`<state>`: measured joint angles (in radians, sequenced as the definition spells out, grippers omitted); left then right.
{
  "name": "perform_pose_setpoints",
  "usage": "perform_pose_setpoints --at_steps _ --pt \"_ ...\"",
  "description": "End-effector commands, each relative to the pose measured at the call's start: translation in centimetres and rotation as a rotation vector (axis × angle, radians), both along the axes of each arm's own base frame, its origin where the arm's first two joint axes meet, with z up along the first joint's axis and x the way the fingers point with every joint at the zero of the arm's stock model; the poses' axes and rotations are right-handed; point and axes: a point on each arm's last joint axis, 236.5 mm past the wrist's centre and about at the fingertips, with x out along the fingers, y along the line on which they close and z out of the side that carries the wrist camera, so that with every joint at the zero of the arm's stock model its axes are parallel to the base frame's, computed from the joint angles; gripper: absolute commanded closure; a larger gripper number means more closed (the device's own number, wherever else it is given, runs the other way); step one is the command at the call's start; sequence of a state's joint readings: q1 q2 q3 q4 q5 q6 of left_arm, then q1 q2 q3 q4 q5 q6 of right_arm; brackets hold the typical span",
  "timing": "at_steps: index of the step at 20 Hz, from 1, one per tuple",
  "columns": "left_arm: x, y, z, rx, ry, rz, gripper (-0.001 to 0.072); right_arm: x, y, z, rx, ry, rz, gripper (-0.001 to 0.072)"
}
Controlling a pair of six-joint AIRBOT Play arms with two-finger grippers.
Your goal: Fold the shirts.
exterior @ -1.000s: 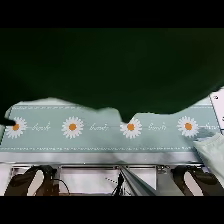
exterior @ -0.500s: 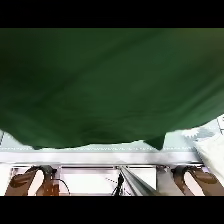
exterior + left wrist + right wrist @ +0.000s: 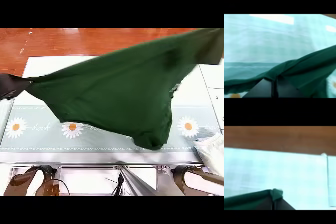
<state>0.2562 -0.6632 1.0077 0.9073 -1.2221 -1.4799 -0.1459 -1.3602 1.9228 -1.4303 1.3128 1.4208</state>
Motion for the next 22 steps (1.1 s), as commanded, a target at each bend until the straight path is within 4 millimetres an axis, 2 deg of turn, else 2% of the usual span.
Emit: perform_pose_setpoints --at_steps 1,4,6,10,12,14,15,16,17,18,19,20,22 --pt "5.6 2.8 -7.0 -0.047 0.066 0.127 0.0673 5.3 0.1 -9.6 0.079 0.163 -0.002 0.0699" --pt "9.5 3.7 -11.1 -0.097 0.112 0.168 0.0672 7.8 0.2 -15.3 0.147 0.241 -0.047 0.0698" --pt "11.0 2.9 -13.9 -0.148 0.164 0.156 0.0672 8.5 0.7 -18.5 0.194 0.297 -0.052 0.0698" --pt "11.9 0.1 -19.9 -0.184 0.293 0.095 0.0672 8.6 2.3 -22.6 0.259 0.387 -0.032 0.0698" --pt "11.9 -0.4 -22.5 -0.186 0.352 0.091 0.0672 8.0 3.1 -24.2 0.256 0.446 -0.016 0.0698" --pt "11.6 -0.5 -24.3 -0.196 0.4 0.095 0.0672 7.4 3.8 -25.2 0.257 0.49 -0.002 0.0697" --pt "11.5 -0.5 -24.4 -0.199 0.407 0.093 0.067 7.3 4.1 -25.1 0.26 0.494 0.004 0.0693" --pt "11.5 -0.3 -24.1 -0.203 0.408 0.088 0.0643 7.1 4.3 -24.8 0.265 0.494 0.011 0.0614" --pt "11.6 0.0 -23.4 -0.21 0.405 0.074 0.0556 6.7 4.4 -24.2 0.265 0.496 0.025 0.0454" --pt "11.8 0.7 -22.3 -0.212 0.393 0.047 0.0425 6.1 4.1 -23.4 0.245 0.497 0.051 0.0336" --pt "11.9 1.8 -20.7 -0.216 0.375 0.012 0.0294 5.1 3.5 -22.2 0.215 0.503 0.091 0.031" --pt "11.8 3.2 -19.4 -0.22 0.37 -0.007 0.0241 4.0 2.4 -21.3 0.179 0.514 0.103 0.0309" --pt "10.4 7.1 -17.9 -0.197 0.402 -0.01 0.0241 1.1 -1.6 -19.8 0.078 0.574 0.038 0.031"
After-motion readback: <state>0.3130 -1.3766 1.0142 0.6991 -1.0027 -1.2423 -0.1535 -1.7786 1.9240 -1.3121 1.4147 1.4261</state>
